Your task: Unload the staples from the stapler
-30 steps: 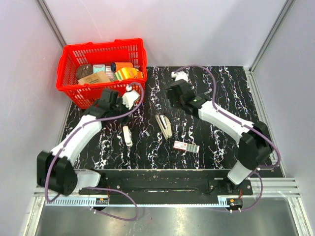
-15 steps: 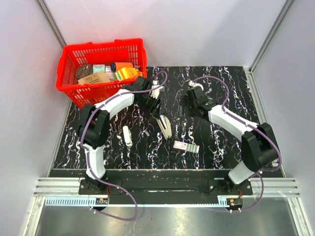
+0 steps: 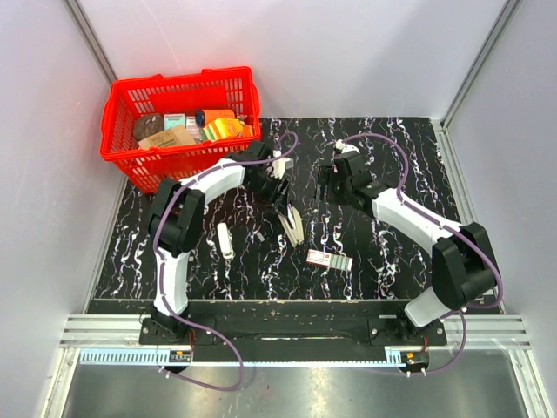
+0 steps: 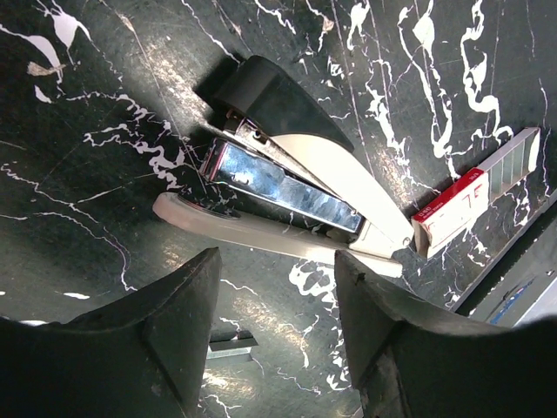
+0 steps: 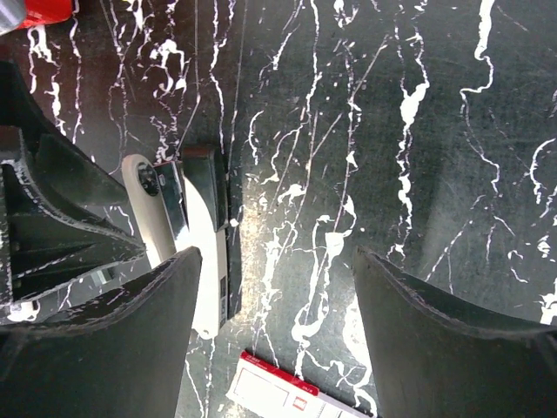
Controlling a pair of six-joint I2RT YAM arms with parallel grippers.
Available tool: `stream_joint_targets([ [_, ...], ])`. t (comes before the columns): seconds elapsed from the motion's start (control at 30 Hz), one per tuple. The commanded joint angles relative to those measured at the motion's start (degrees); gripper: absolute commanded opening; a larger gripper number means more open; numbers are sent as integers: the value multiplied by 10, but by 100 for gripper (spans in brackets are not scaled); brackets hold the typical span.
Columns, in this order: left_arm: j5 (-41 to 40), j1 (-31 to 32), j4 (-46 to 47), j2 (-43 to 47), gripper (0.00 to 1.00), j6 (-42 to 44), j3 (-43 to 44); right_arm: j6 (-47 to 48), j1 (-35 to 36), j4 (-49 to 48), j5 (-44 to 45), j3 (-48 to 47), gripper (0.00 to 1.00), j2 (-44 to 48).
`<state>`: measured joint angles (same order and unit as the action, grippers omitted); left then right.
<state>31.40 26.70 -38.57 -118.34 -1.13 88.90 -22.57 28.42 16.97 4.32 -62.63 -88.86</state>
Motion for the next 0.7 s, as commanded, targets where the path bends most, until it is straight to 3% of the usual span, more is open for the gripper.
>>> stream_joint_targets([
  [0.0, -17, -9, 6, -7, 59, 7, -2, -9, -2, -30, -17, 9, 75, 23],
  [0.3, -75, -3, 35, -20, 54, 16, 10, -25, -2, -59, -41, 32, 71, 29],
  [0.67, -81, 9, 31, -33, 51, -5, 29, -38, -2, -82, -70, 52, 66, 28],
])
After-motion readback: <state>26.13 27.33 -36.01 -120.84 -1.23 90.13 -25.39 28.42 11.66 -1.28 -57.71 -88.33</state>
